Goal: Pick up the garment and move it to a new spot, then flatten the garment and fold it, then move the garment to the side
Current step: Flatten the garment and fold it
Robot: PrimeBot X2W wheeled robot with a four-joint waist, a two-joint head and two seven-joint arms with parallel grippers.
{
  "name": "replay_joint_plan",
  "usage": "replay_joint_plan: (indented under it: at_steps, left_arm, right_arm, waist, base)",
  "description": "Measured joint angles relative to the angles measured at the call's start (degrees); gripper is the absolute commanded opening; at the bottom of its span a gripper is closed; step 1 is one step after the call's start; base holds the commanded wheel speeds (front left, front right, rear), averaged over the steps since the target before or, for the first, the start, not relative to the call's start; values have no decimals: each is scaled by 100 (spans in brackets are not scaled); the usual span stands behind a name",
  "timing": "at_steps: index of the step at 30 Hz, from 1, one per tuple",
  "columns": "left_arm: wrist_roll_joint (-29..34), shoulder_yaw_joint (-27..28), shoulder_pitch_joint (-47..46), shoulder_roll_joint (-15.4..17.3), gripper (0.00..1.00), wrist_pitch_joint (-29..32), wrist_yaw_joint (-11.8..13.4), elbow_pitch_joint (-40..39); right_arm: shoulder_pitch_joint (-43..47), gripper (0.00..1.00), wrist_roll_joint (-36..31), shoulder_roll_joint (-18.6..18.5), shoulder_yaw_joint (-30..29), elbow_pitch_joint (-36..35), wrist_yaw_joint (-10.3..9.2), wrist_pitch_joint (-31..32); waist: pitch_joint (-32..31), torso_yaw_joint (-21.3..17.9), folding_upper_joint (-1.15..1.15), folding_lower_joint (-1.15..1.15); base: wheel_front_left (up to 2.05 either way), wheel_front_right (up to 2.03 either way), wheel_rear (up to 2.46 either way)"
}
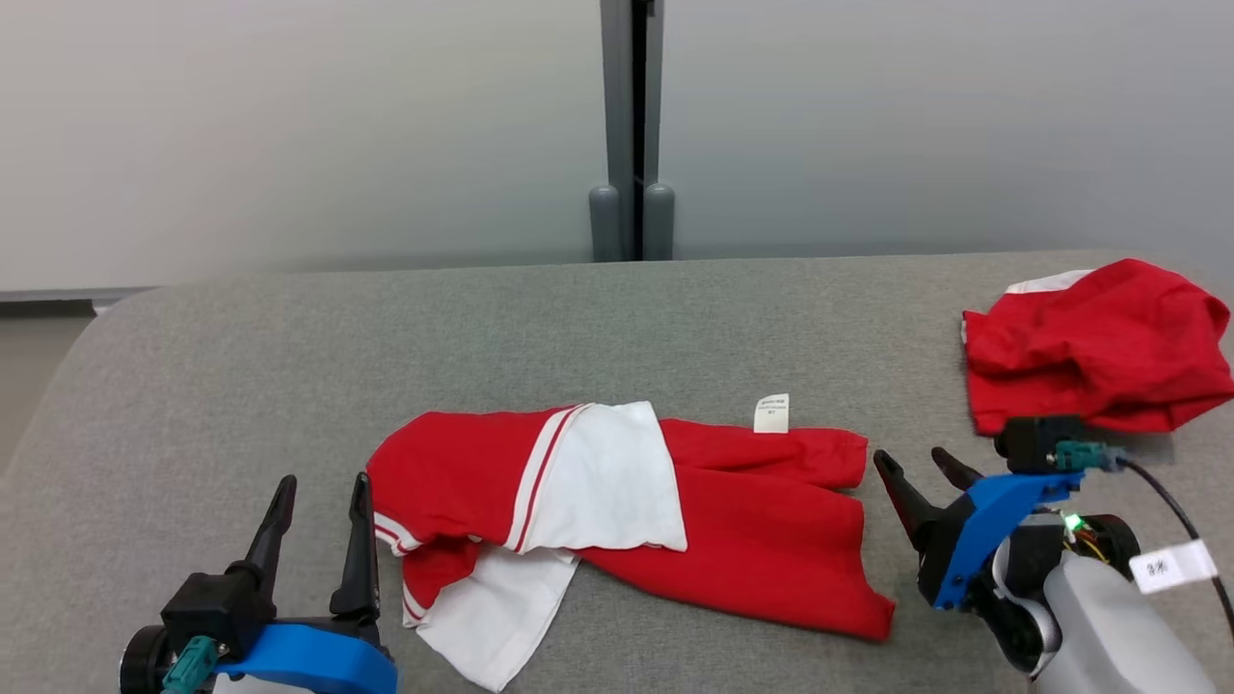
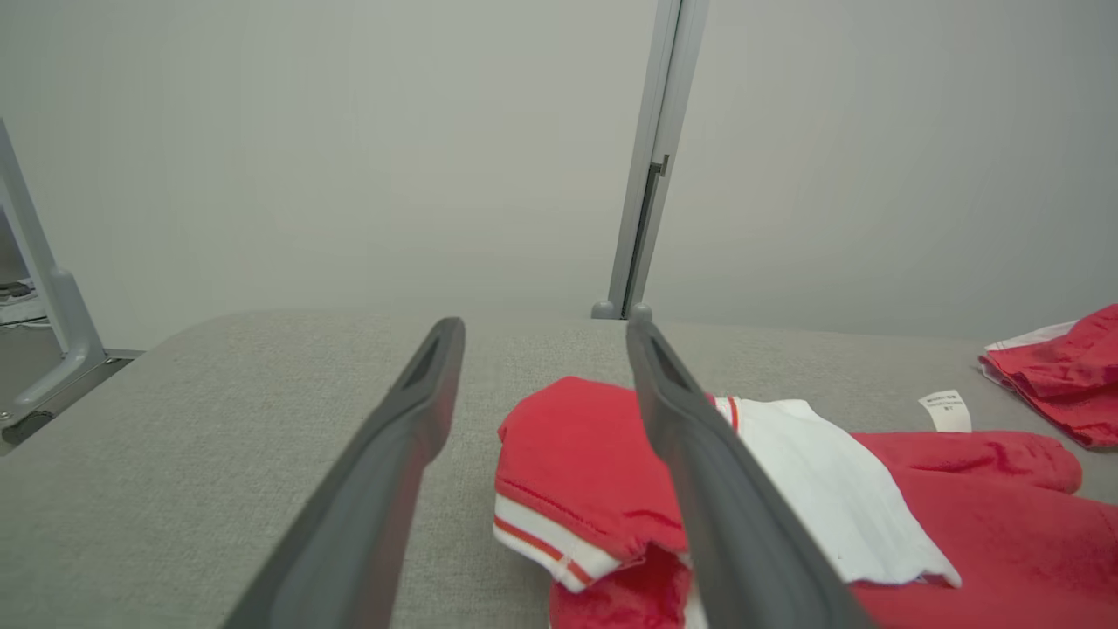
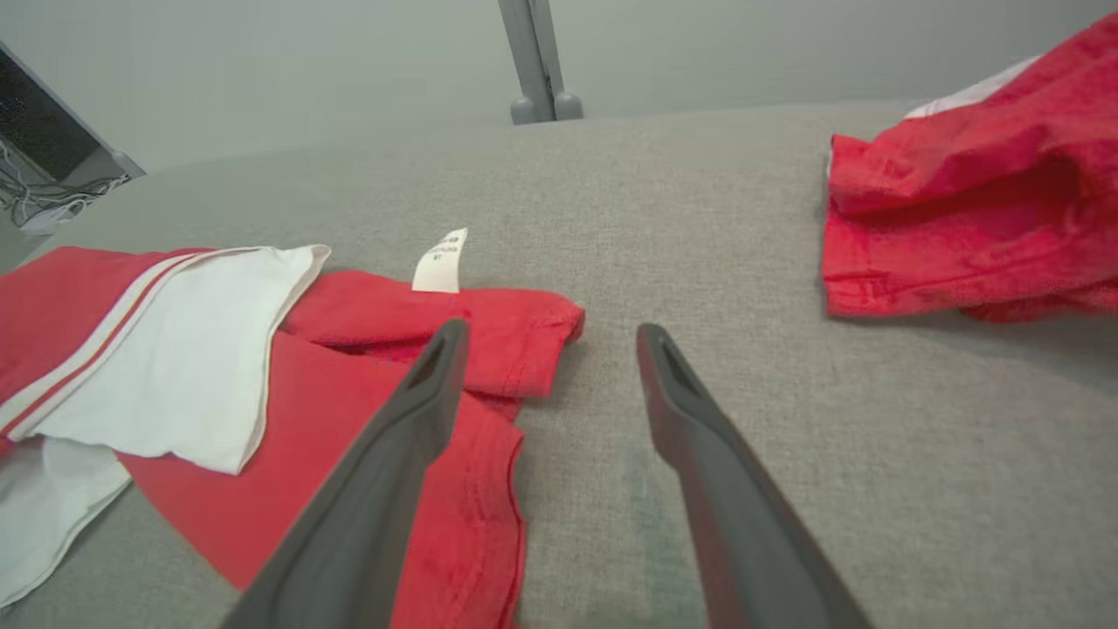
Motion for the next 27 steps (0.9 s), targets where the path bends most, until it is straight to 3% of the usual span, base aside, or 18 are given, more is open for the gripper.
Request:
replay_joint_plan:
  at_steps: [6, 14, 15, 16, 17, 22, 27]
  left_arm:
    - [1, -37, -120, -33, 100, 1, -52, 142]
    - [34, -48, -335, -59, 100, 0, -124, 234]
    - [37, -46, -356, -68, 100, 0, -131, 241]
    - [44, -49, -376, -78, 100, 0, -132, 246]
    - [51, -48, -385, -87, 100, 1, -132, 250]
    - [75, -21, -387, -87, 100, 0, -149, 302]
    - [84, -10, -387, -100, 100, 0, -156, 333]
  right_arm:
    - [-671, 100, 190, -78, -97, 959, 0, 1112]
    - [-1039, 100, 419, -101, -48, 1599, 0, 1147]
    - [-1073, 58, 435, -101, -22, 1650, 0, 1101]
    - [-1103, 42, 455, -100, 15, 1680, 0, 1053]
    - [-1121, 0, 490, -97, 70, 1685, 0, 992]
    - [-1164, 0, 814, -116, 226, 1636, 0, 675]
    - [-1434, 0, 1079, -434, 269, 1418, 0, 358]
  waist:
    - [199, 309, 0, 0]
    - [495, 648, 0, 0]
    - [529, 680, 0, 1]
    - [559, 711, 1, 1]
    - [583, 738, 1, 1]
    - [594, 786, 1, 1]
    - [549, 756, 0, -1]
  base:
    - [0, 0, 0]
    - [0, 0, 0]
    - [0, 0, 0]
    - [0, 0, 0]
    - [0, 0, 0]
    - [0, 0, 0]
    - [0, 0, 0]
